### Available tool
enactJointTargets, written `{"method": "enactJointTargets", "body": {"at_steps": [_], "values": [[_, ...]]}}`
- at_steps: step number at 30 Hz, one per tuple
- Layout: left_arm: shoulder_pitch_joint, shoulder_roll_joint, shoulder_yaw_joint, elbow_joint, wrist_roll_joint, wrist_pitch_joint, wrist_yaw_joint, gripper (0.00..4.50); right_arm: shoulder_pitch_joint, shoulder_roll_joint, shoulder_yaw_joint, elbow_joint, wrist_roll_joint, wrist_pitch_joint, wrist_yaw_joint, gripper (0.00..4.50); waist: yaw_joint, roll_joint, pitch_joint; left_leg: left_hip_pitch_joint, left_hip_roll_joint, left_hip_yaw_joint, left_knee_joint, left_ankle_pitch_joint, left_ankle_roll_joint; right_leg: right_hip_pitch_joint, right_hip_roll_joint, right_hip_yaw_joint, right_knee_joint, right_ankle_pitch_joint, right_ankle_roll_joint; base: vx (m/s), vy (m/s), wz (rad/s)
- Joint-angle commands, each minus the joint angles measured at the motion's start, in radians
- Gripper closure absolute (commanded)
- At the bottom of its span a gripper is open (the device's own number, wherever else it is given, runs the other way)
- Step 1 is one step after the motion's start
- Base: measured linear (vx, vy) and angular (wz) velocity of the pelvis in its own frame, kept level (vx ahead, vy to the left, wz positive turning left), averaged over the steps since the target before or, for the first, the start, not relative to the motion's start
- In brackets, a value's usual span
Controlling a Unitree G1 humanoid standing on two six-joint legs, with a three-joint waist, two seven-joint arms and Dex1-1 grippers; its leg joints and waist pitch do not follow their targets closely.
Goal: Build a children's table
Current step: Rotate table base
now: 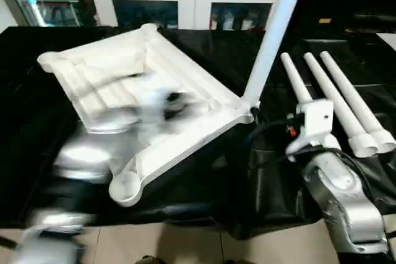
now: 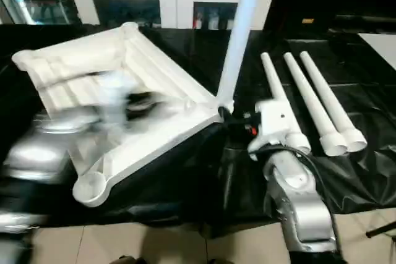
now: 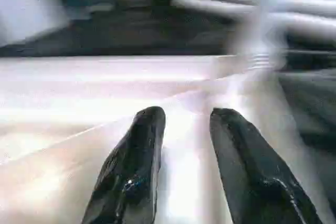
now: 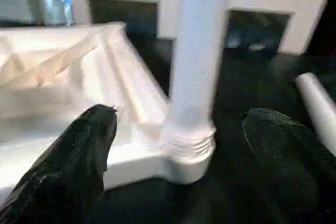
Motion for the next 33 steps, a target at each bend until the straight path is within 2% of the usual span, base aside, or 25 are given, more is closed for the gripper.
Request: {"method": "enactJointTargets", "body": {"at_steps": [1,2,3,5,6,7,8,9,11,15,16,18,19,22,26,29,32,33], "values": [[-0.029,0.025,0.050,0.042,0.037,-0.013,0.066,2.80,-0.010,-0.003,0.026,-0.025,0.018,0.024,0.018,0.28,-0.001,0.005,-0.058,0.049,0.059,-0.030,-0.087,-0.313,-0.018,0.015,-0.041,0.035,-0.058,-0.246,-0.169,0.000,0.000,0.00],[-0.042,0.054,0.069,0.085,0.080,-0.021,0.133,2.80,-0.011,-0.005,0.037,-0.027,0.020,0.032,0.025,0.28,0.001,0.004,-0.056,0.044,0.060,-0.033,-0.092,-0.317,-0.030,0.019,-0.042,0.036,-0.056,-0.244,-0.162,0.000,0.000,0.00],[-0.050,0.082,0.100,0.109,0.111,-0.012,0.205,2.80,-0.009,-0.009,0.050,-0.035,0.021,0.041,0.035,0.28,0.004,0.005,-0.057,0.046,0.059,-0.035,-0.091,-0.321,-0.039,0.018,-0.040,0.037,-0.054,-0.236,-0.151,0.000,0.000,0.00],[-0.054,0.098,0.118,0.120,0.127,-0.004,0.249,2.80,-0.009,-0.011,0.058,-0.040,0.021,0.048,0.041,0.28,0.002,0.006,-0.058,0.040,0.057,-0.038,-0.093,-0.316,-0.048,0.024,-0.043,0.037,-0.050,-0.215,-0.142,0.000,0.000,0.00],[-0.063,0.114,0.142,0.145,0.142,0.017,0.306,2.80,-0.006,-0.013,0.065,-0.044,0.022,0.055,0.048,0.28,0.004,0.009,-0.059,0.041,0.058,-0.039,-0.092,-0.311,-0.051,0.024,-0.045,0.037,-0.049,-0.207,-0.144,0.000,0.000,0.00],[-0.054,0.147,0.142,0.146,0.168,0.067,0.367,2.80,-0.002,-0.020,0.073,-0.052,0.024,0.065,0.057,0.28,0.002,0.008,-0.060,0.043,0.058,-0.037,-0.090,-0.303,-0.055,0.023,-0.042,0.037,-0.045,-0.179,-0.149,0.000,0.000,0.00],[-0.041,0.180,0.126,0.148,0.201,0.097,0.401,2.80,0.003,-0.025,0.076,-0.059,0.025,0.074,0.068,0.28,0.003,0.014,-0.061,0.042,0.057,-0.037,-0.089,-0.284,-0.054,0.025,-0.042,0.037,-0.045,-0.151,-0.150,0.000,0.000,0.00],[-0.040,0.182,0.125,0.148,0.202,0.098,0.403,2.80,0.003,-0.025,0.077,-0.059,0.025,0.075,0.068,0.28,0.003,0.012,-0.063,0.040,0.055,-0.037,-0.086,-0.267,-0.050,0.028,-0.041,0.036,-0.041,-0.128,-0.152,0.000,0.000,0.00],[-0.018,0.229,0.099,0.170,0.256,0.150,0.441,2.80,0.011,-0.036,0.083,-0.068,0.020,0.084,0.084,0.28,0.005,0.015,-0.064,0.039,0.054,-0.036,-0.083,-0.223,-0.037,0.029,-0.041,0.035,-0.036,-0.075,-0.166,0.000,0.000,0.00],[0.020,0.300,0.041,0.222,0.364,0.165,0.443,2.80,0.023,-0.049,0.086,-0.080,0.019,0.092,0.099,0.28,0.004,0.014,-0.060,0.038,0.055,-0.036,-0.086,-0.252,-0.034,0.028,-0.042,0.037,-0.042,-0.118,-0.171,0.000,0.000,0.00],[0.031,0.304,0.028,0.226,0.367,0.170,0.414,2.80,0.026,-0.053,0.085,-0.082,0.020,0.096,0.102,0.28,0.006,0.017,-0.059,0.043,0.058,-0.038,-0.090,-0.289,-0.049,0.024,-0.042,0.037,-0.046,-0.155,-0.168,0.000,0.000,0.00],[0.034,0.301,0.027,0.224,0.360,0.174,0.403,2.80,0.027,-0.056,0.085,-0.083,0.022,0.099,0.102,0.28,0.010,0.019,-0.058,0.048,0.059,-0.039,-0.091,-0.314,-0.063,0.019,-0.043,0.038,-0.048,-0.170,-0.172,0.000,0.000,0.00],[0.046,0.296,0.014,0.203,0.342,0.200,0.356,2.80,0.027,-0.060,0.086,-0.081,0.022,0.102,0.105,0.28,0.010,0.016,-0.058,0.048,0.059,-0.038,-0.091,-0.320,-0.066,0.019,-0.042,0.038,-0.048,-0.172,-0.172,0.000,0.000,0.00],[0.083,0.292,-0.040,0.112,0.278,0.256,0.236,2.80,0.026,-0.070,0.090,-0.077,0.019,0.115,0.113,0.28,0.018,0.013,-0.056,0.049,0.061,-0.039,-0.094,-0.330,-0.078,0.018,-0.046,0.038,-0.047,-0.183,-0.174,0.000,0.000,0.00],[0.102,0.278,-0.059,0.029,0.233,0.285,0.166,2.80,0.019,-0.071,0.091,-0.066,0.013,0.115,0.116,0.28,0.019,0.011,-0.059,0.041,0.058,-0.037,-0.092,-0.292,-0.068,0.025,-0.047,0.038,-0.041,-0.133,-0.185,0.000,0.000,0.00],[0.125,0.291,-0.094,-0.094,0.186,0.356,0.056,2.80,0.012,-0.073,0.094,-0.054,0.009,0.114,0.115,0.28,0.017,0.009,-0.058,0.042,0.058,-0.036,-0.089,-0.279,-0.057,0.027,-0.049,0.039,-0.042,-0.138,-0.190,0.000,0.000,0.00],[0.145,0.312,-0.125,-0.147,0.178,0.388,0.005,2.80,0.011,-0.074,0.095,-0.052,0.005,0.115,0.114,0.28,0.018,0.014,-0.058,0.044,0.057,-0.035,-0.089,-0.274,-0.053,0.025,-0.046,0.038,-0.042,-0.147,-0.190,0.000,0.000,0.00],[0.170,0.335,-0.159,-0.206,0.163,0.420,-0.045,2.80,0.011,-0.073,0.096,-0.051,0.002,0.117,0.114,0.28,0.018,0.015,-0.058,0.045,0.058,-0.035,-0.090,-0.278,-0.056,0.023,-0.043,0.038,-0.042,-0.149,-0.188,0.000,0.000,0.00]]}}
